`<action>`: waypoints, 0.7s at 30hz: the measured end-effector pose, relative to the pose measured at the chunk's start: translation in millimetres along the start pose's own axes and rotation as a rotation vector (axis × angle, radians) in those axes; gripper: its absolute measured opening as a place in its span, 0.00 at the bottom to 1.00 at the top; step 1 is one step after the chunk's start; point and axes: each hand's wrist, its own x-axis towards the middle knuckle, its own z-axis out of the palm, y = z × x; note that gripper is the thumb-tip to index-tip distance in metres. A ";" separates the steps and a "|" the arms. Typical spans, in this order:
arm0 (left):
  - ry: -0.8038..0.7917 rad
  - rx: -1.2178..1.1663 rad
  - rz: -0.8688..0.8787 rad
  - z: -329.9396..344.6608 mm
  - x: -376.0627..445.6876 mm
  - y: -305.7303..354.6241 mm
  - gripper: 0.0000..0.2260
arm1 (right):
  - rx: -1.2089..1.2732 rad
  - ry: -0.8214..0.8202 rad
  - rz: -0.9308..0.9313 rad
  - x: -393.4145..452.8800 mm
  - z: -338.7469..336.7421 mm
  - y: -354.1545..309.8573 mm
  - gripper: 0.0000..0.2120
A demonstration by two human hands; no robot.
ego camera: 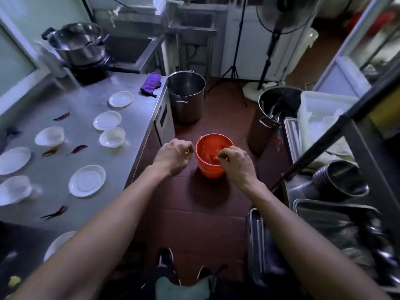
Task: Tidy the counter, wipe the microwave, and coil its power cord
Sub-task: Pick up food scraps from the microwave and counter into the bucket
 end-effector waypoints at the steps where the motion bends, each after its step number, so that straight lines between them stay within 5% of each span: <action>1: -0.012 -0.004 0.006 5.7 6.3 2.5 0.05 | -0.003 0.002 0.013 -0.3 -1.0 7.0 0.06; 21: -0.152 -0.207 -0.033 61.2 174.3 -100.2 0.03 | -0.112 -0.107 0.088 155.1 75.0 28.8 0.05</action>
